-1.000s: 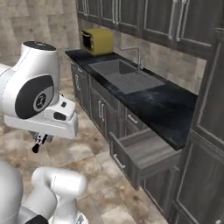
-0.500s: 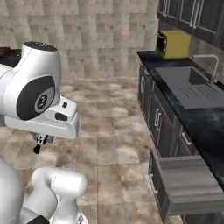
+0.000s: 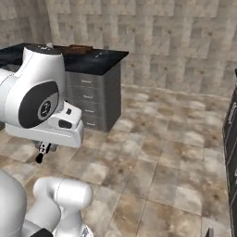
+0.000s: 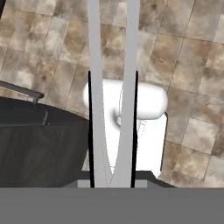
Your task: Take the tongs from the drawer on the left and place them on the dining counter next to the tray containing the hot dog.
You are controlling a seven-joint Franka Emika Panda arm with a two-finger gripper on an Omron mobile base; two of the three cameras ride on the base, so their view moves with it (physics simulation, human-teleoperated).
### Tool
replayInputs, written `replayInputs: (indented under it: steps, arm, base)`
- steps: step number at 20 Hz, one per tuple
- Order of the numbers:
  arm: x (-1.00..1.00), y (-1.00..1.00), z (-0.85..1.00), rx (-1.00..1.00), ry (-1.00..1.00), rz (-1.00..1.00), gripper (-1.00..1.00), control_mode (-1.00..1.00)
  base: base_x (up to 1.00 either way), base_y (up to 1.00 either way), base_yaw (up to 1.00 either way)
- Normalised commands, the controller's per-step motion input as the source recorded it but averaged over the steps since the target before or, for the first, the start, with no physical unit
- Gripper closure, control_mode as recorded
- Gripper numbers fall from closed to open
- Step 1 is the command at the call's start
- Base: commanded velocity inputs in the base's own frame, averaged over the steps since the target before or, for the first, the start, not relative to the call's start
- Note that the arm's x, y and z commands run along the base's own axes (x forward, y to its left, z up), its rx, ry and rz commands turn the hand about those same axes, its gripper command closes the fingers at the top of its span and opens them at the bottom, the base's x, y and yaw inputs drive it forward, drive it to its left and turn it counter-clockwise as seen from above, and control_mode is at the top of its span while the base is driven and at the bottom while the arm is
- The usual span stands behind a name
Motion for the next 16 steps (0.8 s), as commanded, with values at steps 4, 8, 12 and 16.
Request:
replayInputs:
  steps: [4,8,12,16]
  arm:
    - [0.00,0.00,0.00,0.00,0.00,0.00,1.00,1.00]
    - [0.00,0.00,0.00,0.00,0.00,0.00,1.00,1.00]
    - [0.00,0.00,0.00,0.00,0.00,0.00,1.00,1.00]
    - [0.00,0.00,0.00,0.00,0.00,0.00,1.00,1.00]
  base:
    - [0.85,0.07,0.66]
    - [1.00,0.00,0.36]
    - [1.00,-0.02,0.12]
    - [1.00,-0.23,0.13]
